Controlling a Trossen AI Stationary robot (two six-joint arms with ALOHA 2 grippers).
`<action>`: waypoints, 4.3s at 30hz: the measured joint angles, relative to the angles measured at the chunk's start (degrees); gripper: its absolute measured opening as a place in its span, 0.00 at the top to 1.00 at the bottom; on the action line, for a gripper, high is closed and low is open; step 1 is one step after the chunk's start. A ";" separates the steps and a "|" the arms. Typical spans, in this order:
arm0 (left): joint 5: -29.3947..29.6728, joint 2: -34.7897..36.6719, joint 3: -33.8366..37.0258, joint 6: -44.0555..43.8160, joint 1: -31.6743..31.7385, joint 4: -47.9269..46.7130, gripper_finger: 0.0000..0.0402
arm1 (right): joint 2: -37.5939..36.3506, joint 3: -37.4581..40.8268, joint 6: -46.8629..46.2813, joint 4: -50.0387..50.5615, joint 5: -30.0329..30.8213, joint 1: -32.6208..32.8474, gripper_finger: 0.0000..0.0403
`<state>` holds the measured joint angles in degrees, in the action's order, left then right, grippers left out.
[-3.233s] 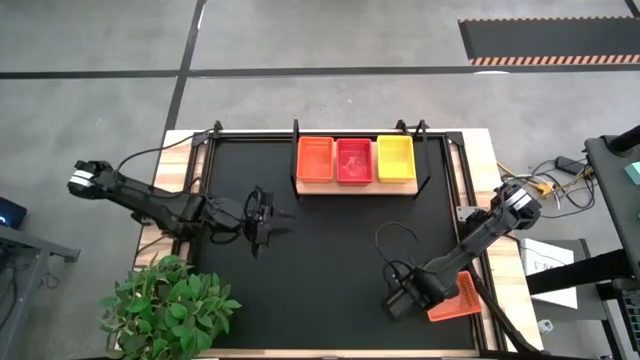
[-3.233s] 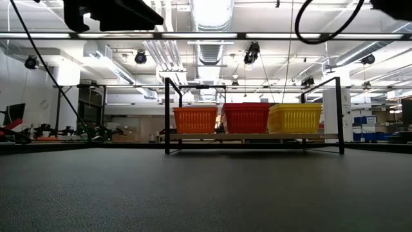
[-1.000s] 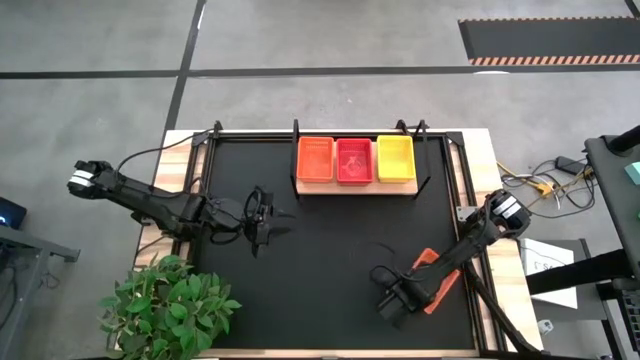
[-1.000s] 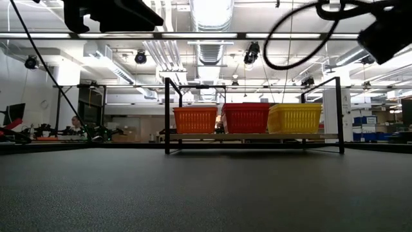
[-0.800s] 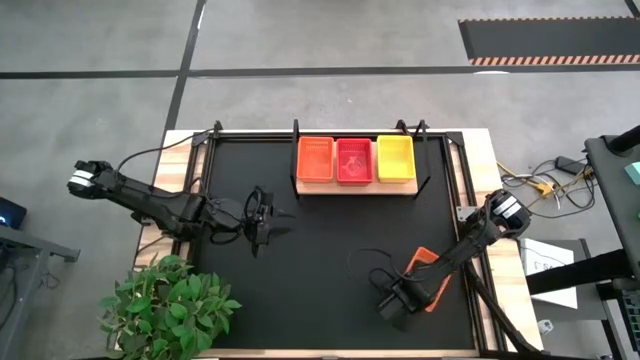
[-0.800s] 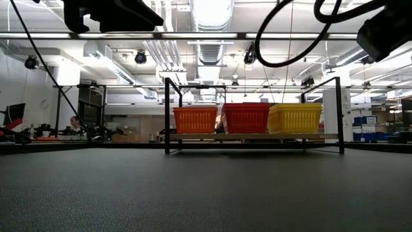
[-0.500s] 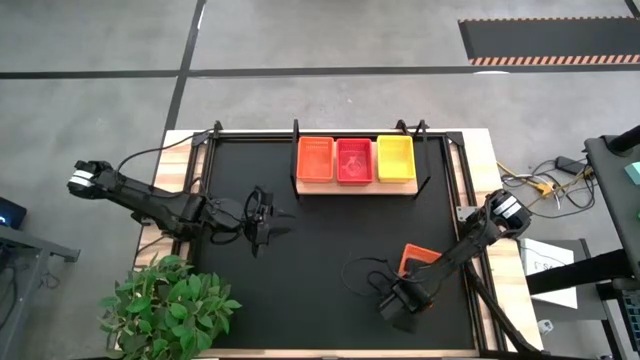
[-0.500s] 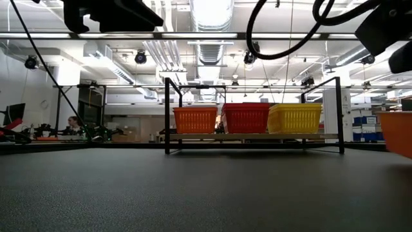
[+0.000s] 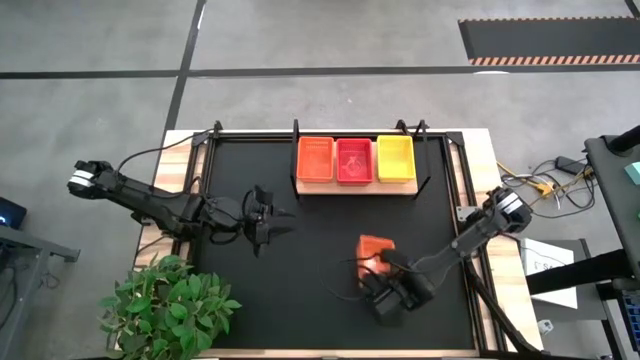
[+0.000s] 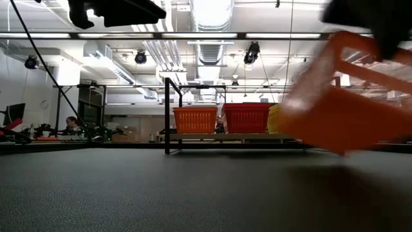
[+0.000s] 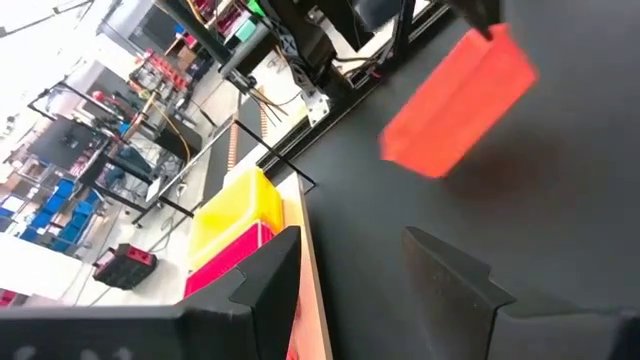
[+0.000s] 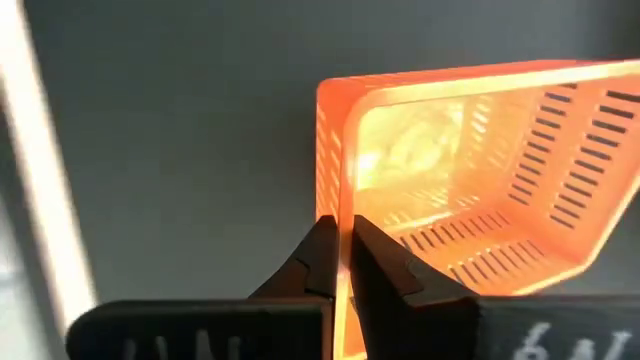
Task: Stack baskets on shelf by color
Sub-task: Stack the orange basket on top of the orange basket on the shelf
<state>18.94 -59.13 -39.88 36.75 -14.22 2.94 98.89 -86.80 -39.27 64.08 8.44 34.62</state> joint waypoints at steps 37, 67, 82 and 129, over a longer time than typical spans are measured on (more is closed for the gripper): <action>19.47 4.29 -1.01 3.08 0.00 -0.96 0.60 | 0.66 -8.84 49.26 -25.33 9.57 -43.67 0.97; 12.53 2.80 -0.06 -13.61 -0.07 0.62 0.60 | -21.82 14.38 46.68 -34.72 3.15 -37.52 0.92; -2.97 -16.62 -18.10 -14.01 9.51 -11.27 0.76 | -44.77 54.38 52.25 -77.30 -4.40 -37.26 0.98; -14.03 -36.71 -32.85 -4.75 31.04 -21.03 0.75 | -46.60 58.14 50.91 -76.28 -8.93 -37.26 0.98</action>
<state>4.91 -95.85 -72.73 32.00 16.82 -18.09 52.29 -28.67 11.63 -12.21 -0.49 -2.63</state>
